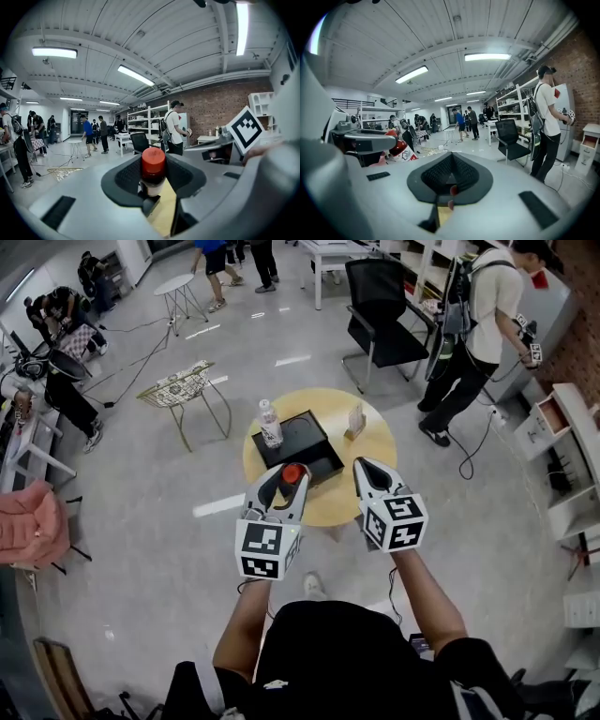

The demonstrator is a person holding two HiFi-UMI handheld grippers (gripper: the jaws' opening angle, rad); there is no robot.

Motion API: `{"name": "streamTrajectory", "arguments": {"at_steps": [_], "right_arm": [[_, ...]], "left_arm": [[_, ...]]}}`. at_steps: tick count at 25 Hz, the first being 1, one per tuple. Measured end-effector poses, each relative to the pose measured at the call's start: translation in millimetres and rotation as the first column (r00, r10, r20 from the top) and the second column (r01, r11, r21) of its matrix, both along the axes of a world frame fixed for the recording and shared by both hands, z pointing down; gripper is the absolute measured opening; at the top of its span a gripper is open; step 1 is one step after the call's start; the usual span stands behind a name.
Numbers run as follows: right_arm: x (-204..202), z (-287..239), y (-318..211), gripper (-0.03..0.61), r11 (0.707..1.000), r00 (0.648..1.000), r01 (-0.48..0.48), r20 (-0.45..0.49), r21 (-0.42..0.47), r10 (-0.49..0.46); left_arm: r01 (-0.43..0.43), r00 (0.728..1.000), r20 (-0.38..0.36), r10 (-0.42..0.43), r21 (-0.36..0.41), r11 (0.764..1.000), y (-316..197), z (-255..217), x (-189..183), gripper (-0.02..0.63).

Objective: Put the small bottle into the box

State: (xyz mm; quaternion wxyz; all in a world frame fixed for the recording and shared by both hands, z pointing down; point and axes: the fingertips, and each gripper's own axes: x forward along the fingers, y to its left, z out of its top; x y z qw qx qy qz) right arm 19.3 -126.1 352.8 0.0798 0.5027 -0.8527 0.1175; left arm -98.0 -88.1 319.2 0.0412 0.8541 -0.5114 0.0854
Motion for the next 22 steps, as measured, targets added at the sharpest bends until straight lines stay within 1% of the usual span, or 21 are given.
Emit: {"name": "streamTrajectory", "arguments": {"at_steps": [4,9,15,22], "right_arm": [[-13.2,4.1,-18.9,0.002,1.000,1.000,-0.020,-0.004,0.001,0.020],[-19.8,8.5,-31.8,0.002,0.999,0.999,-0.046,-0.007,-0.003,0.046],[-15.3,13.4,-43.8,0.002,0.997,0.997,-0.076,-0.014,-0.019,0.076],[-5.1,20.3,-67.9,0.002,0.995,0.996,-0.091,-0.020,-0.044,0.090]], "left_arm": [[-0.022,1.000,-0.002,0.022,-0.007,1.000,-19.3,6.9,-12.7,0.149],[-0.046,0.999,-0.006,0.045,-0.008,0.999,-37.5,11.1,-21.3,0.149],[-0.077,0.997,-0.015,0.077,-0.021,0.997,-52.3,16.1,-18.1,0.149],[-0.087,0.996,-0.019,0.087,-0.059,0.994,-78.4,27.4,-9.8,0.149]]}}
